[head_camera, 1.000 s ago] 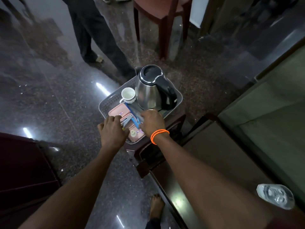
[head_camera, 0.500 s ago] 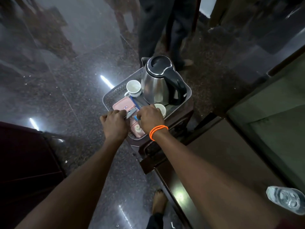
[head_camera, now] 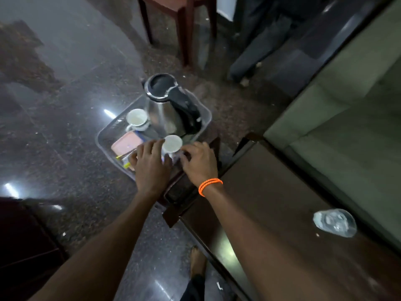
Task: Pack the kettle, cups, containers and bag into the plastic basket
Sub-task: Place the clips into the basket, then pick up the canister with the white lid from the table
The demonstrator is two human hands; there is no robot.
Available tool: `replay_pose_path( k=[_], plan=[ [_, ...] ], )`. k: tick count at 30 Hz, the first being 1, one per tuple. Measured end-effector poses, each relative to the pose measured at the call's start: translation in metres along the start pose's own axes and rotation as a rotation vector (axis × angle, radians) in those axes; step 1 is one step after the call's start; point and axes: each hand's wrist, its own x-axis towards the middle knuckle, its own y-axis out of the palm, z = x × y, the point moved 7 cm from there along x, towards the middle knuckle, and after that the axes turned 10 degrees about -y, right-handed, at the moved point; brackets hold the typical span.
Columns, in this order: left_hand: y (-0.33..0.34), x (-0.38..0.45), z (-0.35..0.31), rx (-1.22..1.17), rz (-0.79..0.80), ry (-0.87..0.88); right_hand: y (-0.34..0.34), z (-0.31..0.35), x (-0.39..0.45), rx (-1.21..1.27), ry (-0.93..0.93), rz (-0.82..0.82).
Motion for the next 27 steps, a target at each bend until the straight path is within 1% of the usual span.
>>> replay_pose_path(
  k=[3, 6, 9, 12, 15, 16, 19, 21, 24, 27],
  plan=[
    [0.022, -0.039, -0.076, -0.028, 0.100, 0.163, -0.035, -0.060, -0.054, -0.056, 0.121, -0.040],
    [0.056, -0.106, -0.149, 0.033, 0.295, 0.345, -0.071, -0.125, -0.136, -0.052, 0.324, -0.041],
    [0.092, -0.193, -0.216, 0.069, 0.460, 0.537, -0.110, -0.181, -0.241, -0.012, 0.560, -0.084],
    [0.120, -0.288, -0.281, 0.067, 0.585, 0.698, -0.145, -0.224, -0.347, -0.051, 0.723, -0.163],
    [0.139, -0.386, -0.334, 0.015, 0.691, 0.857, -0.169, -0.257, -0.446, -0.114, 0.887, -0.132],
    [0.144, -0.417, -0.348, 0.006, 0.723, 0.908, -0.177, -0.265, -0.477, -0.123, 0.935, -0.139],
    [0.153, -0.497, -0.381, -0.001, 0.794, 1.047, -0.201, -0.281, -0.558, -0.134, 1.063, -0.288],
    [0.156, -0.537, -0.393, -0.002, 0.816, 1.109, -0.213, -0.286, -0.598, -0.177, 1.129, -0.349],
    [0.159, -0.575, -0.402, -0.003, 0.841, 1.158, -0.225, -0.287, -0.637, -0.264, 1.178, -0.447],
    [0.167, -0.590, -0.408, -0.011, 0.867, 1.156, -0.233, -0.293, -0.661, -0.354, 1.243, -0.521]
  ],
)
